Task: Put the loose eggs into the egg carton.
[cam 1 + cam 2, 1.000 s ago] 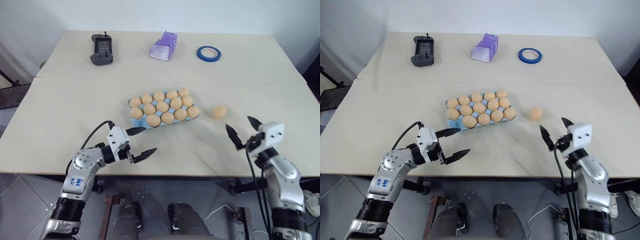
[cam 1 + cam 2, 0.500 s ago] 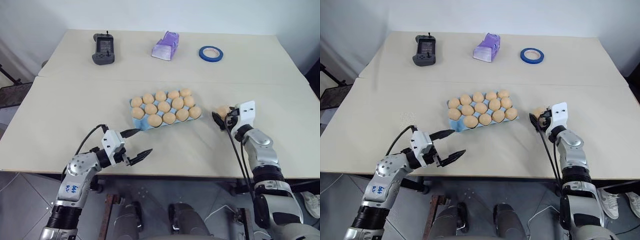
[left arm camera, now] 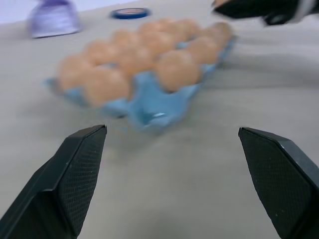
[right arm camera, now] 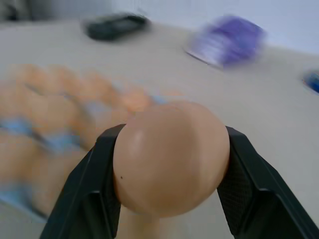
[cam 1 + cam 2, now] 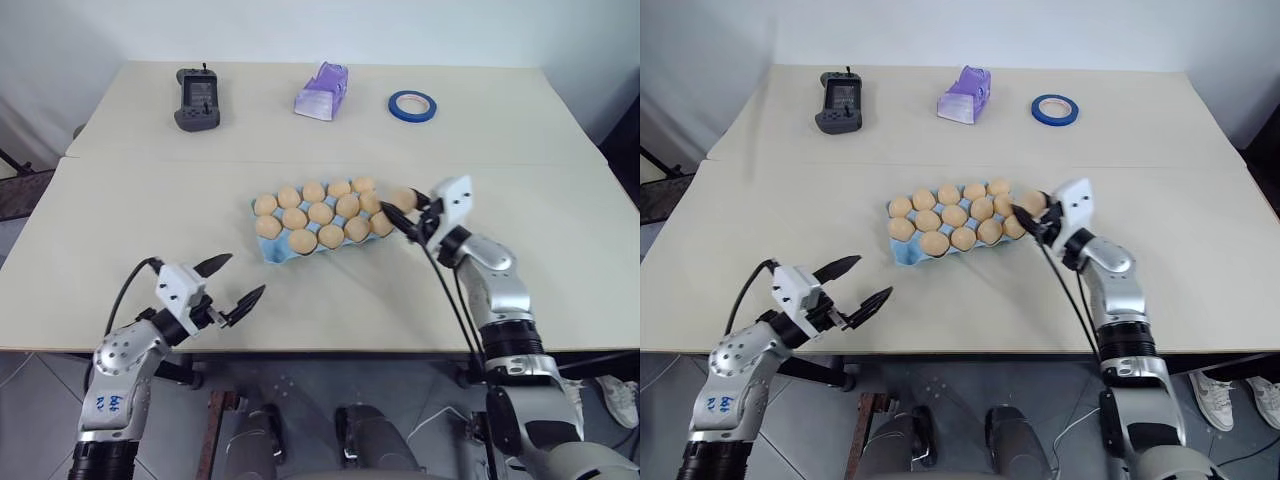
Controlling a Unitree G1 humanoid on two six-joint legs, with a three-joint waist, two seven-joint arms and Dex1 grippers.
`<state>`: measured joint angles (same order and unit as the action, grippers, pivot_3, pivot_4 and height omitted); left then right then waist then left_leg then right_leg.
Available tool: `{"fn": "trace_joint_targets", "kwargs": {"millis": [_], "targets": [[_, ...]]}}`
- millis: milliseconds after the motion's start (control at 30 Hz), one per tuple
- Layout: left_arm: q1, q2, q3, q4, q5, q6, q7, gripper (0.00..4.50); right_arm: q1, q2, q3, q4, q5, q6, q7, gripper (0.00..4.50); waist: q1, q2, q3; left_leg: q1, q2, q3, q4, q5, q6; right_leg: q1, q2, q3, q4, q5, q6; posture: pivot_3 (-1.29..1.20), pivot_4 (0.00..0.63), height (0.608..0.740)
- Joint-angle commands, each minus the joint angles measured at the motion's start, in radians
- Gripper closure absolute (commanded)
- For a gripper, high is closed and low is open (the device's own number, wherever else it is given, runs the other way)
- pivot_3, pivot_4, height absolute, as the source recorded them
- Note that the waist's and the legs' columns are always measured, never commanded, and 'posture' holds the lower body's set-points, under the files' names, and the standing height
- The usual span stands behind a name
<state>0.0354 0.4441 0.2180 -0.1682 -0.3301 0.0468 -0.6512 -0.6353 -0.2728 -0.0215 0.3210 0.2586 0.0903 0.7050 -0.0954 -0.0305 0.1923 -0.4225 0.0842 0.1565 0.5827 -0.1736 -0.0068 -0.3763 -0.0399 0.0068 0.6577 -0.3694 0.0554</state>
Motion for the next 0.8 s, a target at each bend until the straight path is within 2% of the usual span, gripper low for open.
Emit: {"fn": "trace_joint_targets", "kwargs": {"millis": [33,133,267,467,700,800], "targets": [[0.043,-0.009,0.063,-0.031,-0.022,-0.025,0.039,0.00,-0.007,0.052,0.095,-0.142,0.020,0.093,0.028,2.38,0.000,0.000,0.000,0.000,0.000,0.000,0.000,0.000,0.000,0.000,0.000,0.000,0.000,0.000,0.000,0.00,0.150,0.740],[0.068,-0.020,0.082,-0.053,-0.029,-0.021,0.061,0.00,-0.037,0.111,0.180,-0.159,-0.014,0.140,0.019,2.38,0.004,0.000,0.000,0.000,-0.001,0.000,0.000,0.000,-0.001,0.000,-0.002,-0.001,0.000,0.000,0.000,0.00,0.150,0.740],[0.096,-0.024,0.084,-0.075,-0.032,-0.021,0.074,0.00,-0.080,0.162,0.277,-0.083,-0.097,0.104,0.023,2.38,0.009,0.000,0.000,-0.001,-0.002,0.001,-0.002,-0.001,-0.001,-0.001,-0.004,-0.001,-0.001,0.000,-0.001,0.00,0.150,0.740],[0.125,-0.029,0.085,-0.101,-0.034,-0.021,0.096,0.00,-0.113,0.218,0.343,0.040,-0.143,0.052,0.059,2.38,0.008,-0.001,-0.001,-0.002,-0.002,0.001,-0.007,-0.001,-0.002,-0.002,-0.004,-0.002,-0.005,-0.002,-0.004,0.00,0.150,0.740],[0.138,-0.034,0.083,-0.123,-0.035,-0.016,0.111,0.00,-0.149,0.218,0.266,0.065,-0.116,0.060,0.048,0.02,0.005,-0.001,-0.001,-0.002,-0.001,0.001,-0.005,-0.001,-0.002,-0.002,-0.003,-0.002,-0.004,-0.002,-0.004,0.00,0.150,0.740],[0.138,-0.030,0.076,-0.123,-0.035,-0.013,0.107,0.00,-0.123,0.187,0.259,-0.024,-0.100,0.091,0.083,0.02,0.008,-0.001,-0.001,-0.002,-0.002,0.001,-0.005,-0.001,-0.002,-0.002,-0.004,-0.002,-0.004,-0.002,-0.004,0.00,0.150,0.740]]}}
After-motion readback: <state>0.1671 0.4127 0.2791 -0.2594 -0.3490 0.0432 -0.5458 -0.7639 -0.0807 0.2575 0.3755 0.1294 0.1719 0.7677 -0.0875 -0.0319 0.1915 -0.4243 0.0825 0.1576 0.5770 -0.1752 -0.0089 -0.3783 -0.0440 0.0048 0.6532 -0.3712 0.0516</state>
